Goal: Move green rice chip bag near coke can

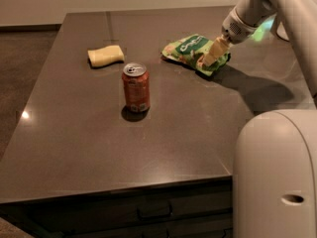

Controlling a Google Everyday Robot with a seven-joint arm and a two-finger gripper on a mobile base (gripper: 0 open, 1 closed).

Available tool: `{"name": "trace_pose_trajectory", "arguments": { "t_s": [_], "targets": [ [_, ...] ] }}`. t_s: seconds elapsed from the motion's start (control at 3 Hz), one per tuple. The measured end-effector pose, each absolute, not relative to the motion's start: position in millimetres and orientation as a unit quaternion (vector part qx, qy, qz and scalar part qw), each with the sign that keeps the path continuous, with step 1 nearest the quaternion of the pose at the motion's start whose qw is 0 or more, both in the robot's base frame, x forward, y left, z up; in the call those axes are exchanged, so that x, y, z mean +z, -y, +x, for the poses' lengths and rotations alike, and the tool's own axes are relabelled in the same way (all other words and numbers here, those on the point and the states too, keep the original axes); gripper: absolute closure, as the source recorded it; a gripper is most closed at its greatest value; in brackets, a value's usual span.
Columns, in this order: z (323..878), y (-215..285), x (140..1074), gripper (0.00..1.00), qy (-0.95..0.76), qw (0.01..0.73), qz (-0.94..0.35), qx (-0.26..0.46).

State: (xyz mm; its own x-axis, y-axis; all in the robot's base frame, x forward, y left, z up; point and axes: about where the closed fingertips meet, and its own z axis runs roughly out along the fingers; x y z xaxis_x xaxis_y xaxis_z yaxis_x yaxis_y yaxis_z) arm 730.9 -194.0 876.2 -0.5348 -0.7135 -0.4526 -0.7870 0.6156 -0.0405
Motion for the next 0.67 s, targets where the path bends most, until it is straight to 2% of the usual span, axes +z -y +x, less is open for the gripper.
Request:
{"name": "trace_pose_trajectory", "arguments": {
  "t_s": [0.33,0.67],
  "targets": [
    [708.0,184.8,890.9,0.92,-0.86,0.221,-0.451,0.09],
    [675.8,170.2,900.7,1.0,-0.847,0.222,-0.475,0.092]
  ]
}}
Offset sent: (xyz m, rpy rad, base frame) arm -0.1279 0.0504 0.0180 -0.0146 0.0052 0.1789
